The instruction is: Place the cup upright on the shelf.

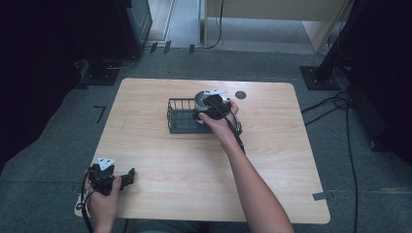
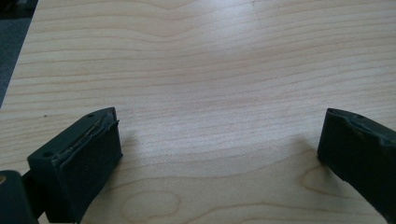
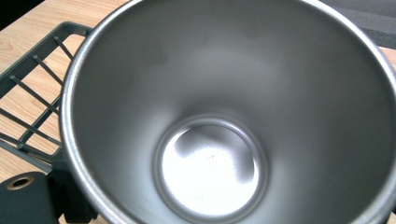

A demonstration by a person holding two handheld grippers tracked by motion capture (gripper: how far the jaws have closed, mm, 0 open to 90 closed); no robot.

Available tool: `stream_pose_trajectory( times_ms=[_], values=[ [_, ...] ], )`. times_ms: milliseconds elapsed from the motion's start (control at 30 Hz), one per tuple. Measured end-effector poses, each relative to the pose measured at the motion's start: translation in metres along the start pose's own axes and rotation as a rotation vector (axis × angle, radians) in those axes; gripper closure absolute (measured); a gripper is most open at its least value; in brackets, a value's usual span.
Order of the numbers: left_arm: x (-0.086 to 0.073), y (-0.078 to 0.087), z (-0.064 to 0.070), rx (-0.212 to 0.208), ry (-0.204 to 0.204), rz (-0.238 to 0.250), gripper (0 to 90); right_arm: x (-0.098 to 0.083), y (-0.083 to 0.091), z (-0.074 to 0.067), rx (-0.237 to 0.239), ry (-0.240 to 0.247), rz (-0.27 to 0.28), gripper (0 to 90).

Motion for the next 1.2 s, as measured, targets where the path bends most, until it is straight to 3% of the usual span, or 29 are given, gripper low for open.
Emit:
stream_pose_trajectory(
  times_ms=[300, 933, 1200],
  values=[
    [0.0, 0.0, 0.0, 0.0, 0.0, 0.0, 0.0, -0.005, 0.003, 0.001, -0.001, 0.028, -0.03, 3.6],
    [0.0, 0.0, 0.0, 0.0, 0.0, 0.0, 0.0, -0.007, 0.031, 0.012, 0.032, 0.027, -0.003, 1.4],
    [0.0, 0.0, 0.0, 0.0, 0.0, 0.0, 0.0, -0.005, 0.034, 0.004, 0.044, 0.037, 0.021, 15.7]
  ],
)
Point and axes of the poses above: each handheld gripper's, and its own axes: y roughly backward along the jaws, x roughly out of its top, z roughly to its right, the point moved 9 cm from there along -y, roughly forward along the jaws, and after that the axes turned 15 degrees about -y, right-handed, at the moved point
